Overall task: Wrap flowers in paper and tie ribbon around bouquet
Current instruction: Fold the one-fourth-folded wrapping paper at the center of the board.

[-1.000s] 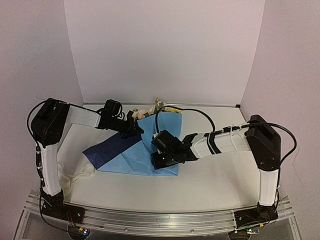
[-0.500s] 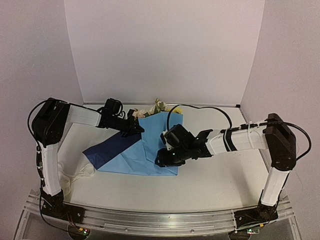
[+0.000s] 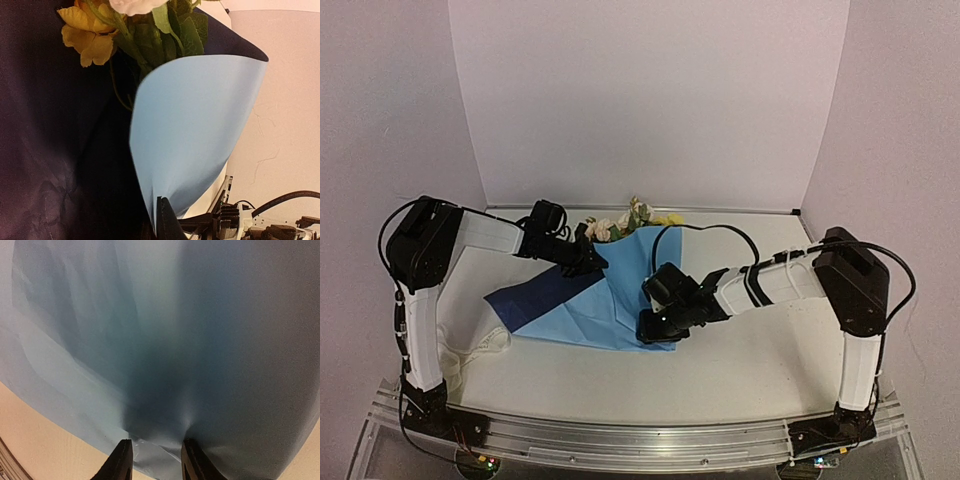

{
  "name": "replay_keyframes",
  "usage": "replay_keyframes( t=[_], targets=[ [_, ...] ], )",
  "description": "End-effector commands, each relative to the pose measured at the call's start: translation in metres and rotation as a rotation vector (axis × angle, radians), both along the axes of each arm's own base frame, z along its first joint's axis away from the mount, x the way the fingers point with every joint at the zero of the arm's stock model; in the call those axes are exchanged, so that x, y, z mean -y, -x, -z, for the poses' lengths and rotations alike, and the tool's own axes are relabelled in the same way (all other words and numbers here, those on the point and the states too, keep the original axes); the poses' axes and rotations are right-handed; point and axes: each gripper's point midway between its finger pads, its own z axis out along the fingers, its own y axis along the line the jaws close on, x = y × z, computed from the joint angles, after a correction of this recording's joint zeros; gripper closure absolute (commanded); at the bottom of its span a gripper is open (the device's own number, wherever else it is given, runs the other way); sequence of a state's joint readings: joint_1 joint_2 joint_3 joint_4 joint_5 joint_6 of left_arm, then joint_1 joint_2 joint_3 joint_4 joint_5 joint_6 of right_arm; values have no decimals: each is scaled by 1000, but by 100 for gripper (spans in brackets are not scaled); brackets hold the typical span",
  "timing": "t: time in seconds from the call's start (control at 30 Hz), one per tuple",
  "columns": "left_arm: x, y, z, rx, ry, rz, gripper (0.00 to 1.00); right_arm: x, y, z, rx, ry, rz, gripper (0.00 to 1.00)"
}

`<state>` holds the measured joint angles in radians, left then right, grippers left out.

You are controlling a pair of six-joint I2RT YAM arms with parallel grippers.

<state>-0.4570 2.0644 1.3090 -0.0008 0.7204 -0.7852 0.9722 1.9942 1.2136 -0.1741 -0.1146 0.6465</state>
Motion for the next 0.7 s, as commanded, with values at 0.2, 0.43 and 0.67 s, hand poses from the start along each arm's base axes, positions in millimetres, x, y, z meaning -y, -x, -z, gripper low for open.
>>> replay_keyframes(
  t=[0.2, 0.43, 0.67],
  targets=[
    [-45, 1, -64, 94, -87, -224, 61, 4, -6, 4, 12, 57, 35, 66],
    [-110, 61, -72, 32, -217, -420, 44, 8, -1, 5, -3, 57, 40, 66],
    [-150, 135, -43, -85, -236, -479, 39, 4, 3, 1, 8, 51, 26, 66]
  ],
)
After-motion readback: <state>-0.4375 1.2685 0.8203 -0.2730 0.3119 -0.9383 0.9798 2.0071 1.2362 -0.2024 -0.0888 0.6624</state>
